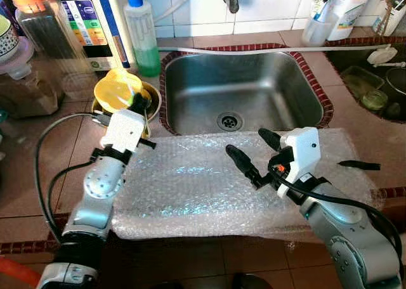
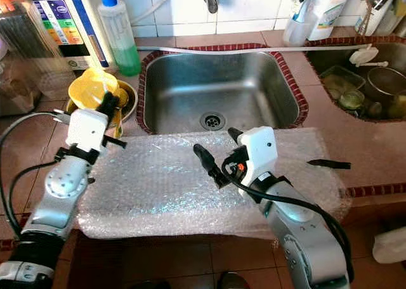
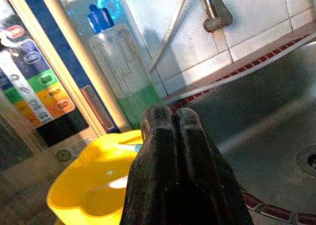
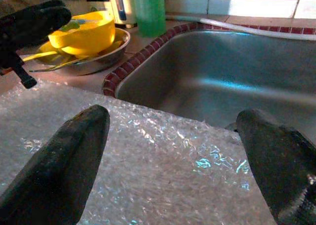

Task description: Kitchen organization

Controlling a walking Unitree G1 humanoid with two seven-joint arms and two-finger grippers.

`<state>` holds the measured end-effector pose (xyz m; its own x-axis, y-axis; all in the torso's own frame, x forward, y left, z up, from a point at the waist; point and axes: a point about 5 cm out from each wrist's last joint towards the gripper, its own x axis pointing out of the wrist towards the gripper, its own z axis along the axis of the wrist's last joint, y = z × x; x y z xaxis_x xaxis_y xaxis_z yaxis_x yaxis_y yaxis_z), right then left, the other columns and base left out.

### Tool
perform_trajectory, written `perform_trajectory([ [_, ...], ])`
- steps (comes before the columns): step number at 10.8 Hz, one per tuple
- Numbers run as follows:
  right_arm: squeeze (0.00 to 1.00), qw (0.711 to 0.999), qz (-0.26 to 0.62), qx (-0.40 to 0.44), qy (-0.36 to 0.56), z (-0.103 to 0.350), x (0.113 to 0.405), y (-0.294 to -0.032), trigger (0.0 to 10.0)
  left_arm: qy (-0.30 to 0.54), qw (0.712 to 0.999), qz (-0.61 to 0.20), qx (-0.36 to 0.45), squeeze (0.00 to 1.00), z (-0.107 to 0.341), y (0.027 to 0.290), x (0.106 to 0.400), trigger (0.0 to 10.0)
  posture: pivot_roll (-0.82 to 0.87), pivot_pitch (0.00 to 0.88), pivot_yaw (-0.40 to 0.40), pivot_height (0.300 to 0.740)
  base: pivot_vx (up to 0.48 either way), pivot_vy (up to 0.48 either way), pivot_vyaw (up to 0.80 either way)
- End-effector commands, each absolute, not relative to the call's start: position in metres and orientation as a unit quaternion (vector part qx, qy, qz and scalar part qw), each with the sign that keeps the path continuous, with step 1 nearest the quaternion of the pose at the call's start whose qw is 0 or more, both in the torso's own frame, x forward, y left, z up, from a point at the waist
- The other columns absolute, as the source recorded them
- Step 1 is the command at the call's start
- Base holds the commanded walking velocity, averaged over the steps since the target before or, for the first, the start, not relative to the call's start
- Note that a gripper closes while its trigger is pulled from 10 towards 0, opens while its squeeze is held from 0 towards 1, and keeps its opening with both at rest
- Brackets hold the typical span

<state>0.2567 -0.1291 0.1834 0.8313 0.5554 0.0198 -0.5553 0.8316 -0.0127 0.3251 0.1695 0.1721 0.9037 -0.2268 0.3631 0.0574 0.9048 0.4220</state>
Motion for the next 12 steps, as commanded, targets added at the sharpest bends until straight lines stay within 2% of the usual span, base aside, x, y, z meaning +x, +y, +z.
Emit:
perform_trajectory([
  [1, 0.0, 0.954, 0.299, -0.007, -0.027, 0.19, 0.255, -0.126, 10.0, -0.213, 0.952, -0.063, 0.209, 0.0, 0.176, 0.176, 0.321, 0.0, -0.21, 0.184, 0.034, 0.74, 0.0, 0.0, 0.0],
  [5, 0.0, 0.953, 0.301, -0.018, -0.037, 0.191, 0.26, -0.125, 10.0, -0.247, 0.943, -0.066, 0.213, 0.0, 0.203, 0.189, 0.313, 0.0, -0.2, 0.164, 0.025, 0.74, 0.0, 0.0, 0.0],
  [10, 0.0, 0.953, 0.299, -0.031, -0.045, 0.192, 0.265, -0.126, 10.0, -0.232, 0.949, -0.075, 0.198, 0.0, 0.195, 0.186, 0.308, 0.0, -0.2, 0.164, 0.019, 0.74, 0.0, 0.0, 0.0],
  [12, 0.0, 0.952, 0.299, -0.04, -0.049, 0.193, 0.265, -0.127, 10.0, -0.266, 0.943, -0.056, 0.191, 0.0, 0.211, 0.186, 0.308, 0.0, -0.2, 0.167, 0.017, 0.74, 0.0, 0.0, 0.0],
])
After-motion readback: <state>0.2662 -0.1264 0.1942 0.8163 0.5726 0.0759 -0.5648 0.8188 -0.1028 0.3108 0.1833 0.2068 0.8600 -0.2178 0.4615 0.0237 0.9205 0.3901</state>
